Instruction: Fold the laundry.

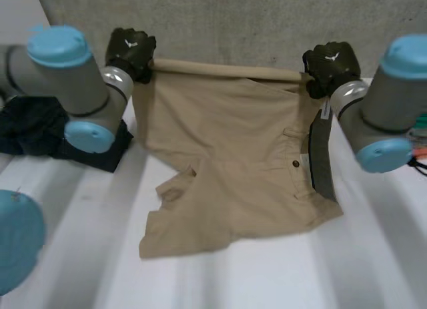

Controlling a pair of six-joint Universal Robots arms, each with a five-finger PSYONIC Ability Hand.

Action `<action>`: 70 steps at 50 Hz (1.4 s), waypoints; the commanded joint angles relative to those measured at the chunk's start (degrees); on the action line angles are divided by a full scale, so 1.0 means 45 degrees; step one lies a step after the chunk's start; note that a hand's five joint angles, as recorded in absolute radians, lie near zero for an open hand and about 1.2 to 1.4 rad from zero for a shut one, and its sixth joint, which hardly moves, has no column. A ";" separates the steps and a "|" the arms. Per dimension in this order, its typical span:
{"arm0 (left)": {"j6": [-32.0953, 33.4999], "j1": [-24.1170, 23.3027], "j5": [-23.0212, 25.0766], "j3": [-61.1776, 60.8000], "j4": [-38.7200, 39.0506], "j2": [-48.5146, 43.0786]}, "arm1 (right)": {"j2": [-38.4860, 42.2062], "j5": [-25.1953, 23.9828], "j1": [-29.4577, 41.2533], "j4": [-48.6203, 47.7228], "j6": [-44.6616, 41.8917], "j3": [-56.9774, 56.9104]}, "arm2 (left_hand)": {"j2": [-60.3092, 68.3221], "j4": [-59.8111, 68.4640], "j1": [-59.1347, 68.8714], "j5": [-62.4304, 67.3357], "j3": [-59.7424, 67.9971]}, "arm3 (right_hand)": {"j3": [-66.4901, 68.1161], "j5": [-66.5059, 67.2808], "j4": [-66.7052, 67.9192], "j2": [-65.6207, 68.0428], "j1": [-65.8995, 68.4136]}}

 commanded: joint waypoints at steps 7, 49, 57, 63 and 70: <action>-0.1286 -0.0201 -0.0167 0.3096 0.0540 -0.1974 | 0.2268 0.0984 0.0560 -0.4756 -0.0975 -0.0904 | -1.3012 -1.2996 -1.2485 -1.2627 -1.2908 | -1.2879 -1.2911 -1.2944 -1.2719 -1.1919; -0.1228 -0.1919 -0.0478 -1.5069 -0.1552 0.7363 | -0.3006 -0.6262 -0.3151 -0.1117 -0.5742 1.0872 | -0.9451 -0.9435 -0.8924 -0.9066 -0.9347 | -0.0334 -0.0366 -0.0399 -0.0173 0.0626; -0.0916 -0.2427 -0.0596 -1.4718 -0.0906 0.6700 | -0.3102 -0.5754 -0.3151 -0.1100 -0.4159 1.0931 | -0.9937 -0.9922 -0.9410 -0.9552 -0.9833 | 0.2676 0.2644 0.2611 0.2837 0.3637; -0.0214 -0.2681 -0.0947 -1.4269 -0.0029 0.5685 | -0.3767 -0.5364 -0.3073 -0.0437 -0.3710 1.0989 | -0.6429 -0.6414 -0.5902 -0.6044 -0.6325 | 0.2676 0.2644 0.2611 0.2837 0.3637; 0.1427 -0.2955 -0.1416 -1.4132 0.1846 0.4961 | -0.4216 -0.5129 -0.2995 0.1398 -0.3845 1.0892 | 0.1713 0.1728 0.2240 0.2098 0.1817 | 0.2676 0.2644 0.2611 0.2837 0.3637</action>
